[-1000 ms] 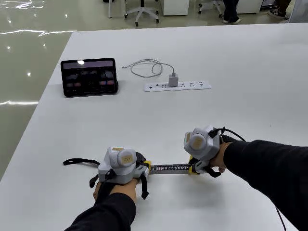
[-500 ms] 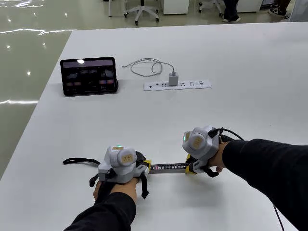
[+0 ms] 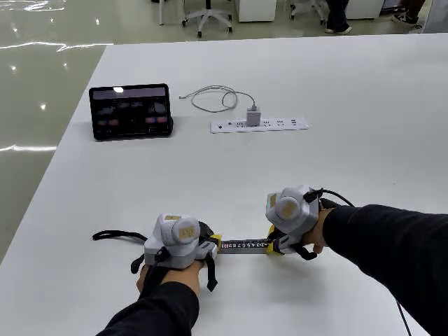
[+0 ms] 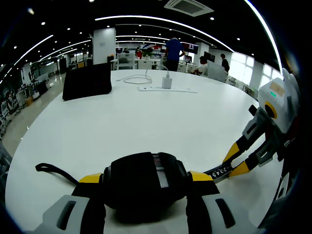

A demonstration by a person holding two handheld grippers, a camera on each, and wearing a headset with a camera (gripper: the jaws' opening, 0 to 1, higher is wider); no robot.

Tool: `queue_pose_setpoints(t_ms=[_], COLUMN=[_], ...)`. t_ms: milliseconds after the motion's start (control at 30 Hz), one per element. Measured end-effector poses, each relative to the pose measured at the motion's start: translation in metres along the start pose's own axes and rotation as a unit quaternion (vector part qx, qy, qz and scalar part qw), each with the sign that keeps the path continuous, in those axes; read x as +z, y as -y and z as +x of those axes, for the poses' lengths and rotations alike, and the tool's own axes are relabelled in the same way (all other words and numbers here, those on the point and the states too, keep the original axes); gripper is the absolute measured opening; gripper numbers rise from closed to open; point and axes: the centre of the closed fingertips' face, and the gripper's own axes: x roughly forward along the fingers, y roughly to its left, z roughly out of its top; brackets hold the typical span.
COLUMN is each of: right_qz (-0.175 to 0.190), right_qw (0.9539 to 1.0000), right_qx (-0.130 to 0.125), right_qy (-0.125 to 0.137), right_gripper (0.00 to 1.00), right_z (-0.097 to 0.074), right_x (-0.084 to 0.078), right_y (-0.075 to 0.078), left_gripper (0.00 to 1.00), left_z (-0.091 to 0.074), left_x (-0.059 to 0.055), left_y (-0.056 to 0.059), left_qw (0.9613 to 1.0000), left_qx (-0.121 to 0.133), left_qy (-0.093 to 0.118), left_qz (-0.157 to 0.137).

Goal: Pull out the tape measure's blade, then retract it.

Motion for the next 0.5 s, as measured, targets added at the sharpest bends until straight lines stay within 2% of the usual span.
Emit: queue_pose_setpoints(t_ms=[400,500], right_qz=[0.004,0.005], right_qw=[1.0000,1.0000], right_qx=[-0.002,-0.003], right_qy=[0.004,0.006], right_gripper=[0.12,0.12], right_z=[0.0038,0.0049], right_x=[0.0060,0.0086], right_y=[-0.0013,-0.0016], left_gripper=[0.63,0.64], left_z=[0.0000,0.0004], left_x=[-0.0004,-0.0008], left_y=[-0.0002,-0.0004], left_qw=[1.0000,0.9999], left_qx=[-0.001,0.001], left_qy=[0.000,-0.003], left_qz=[0.000,-0.010])
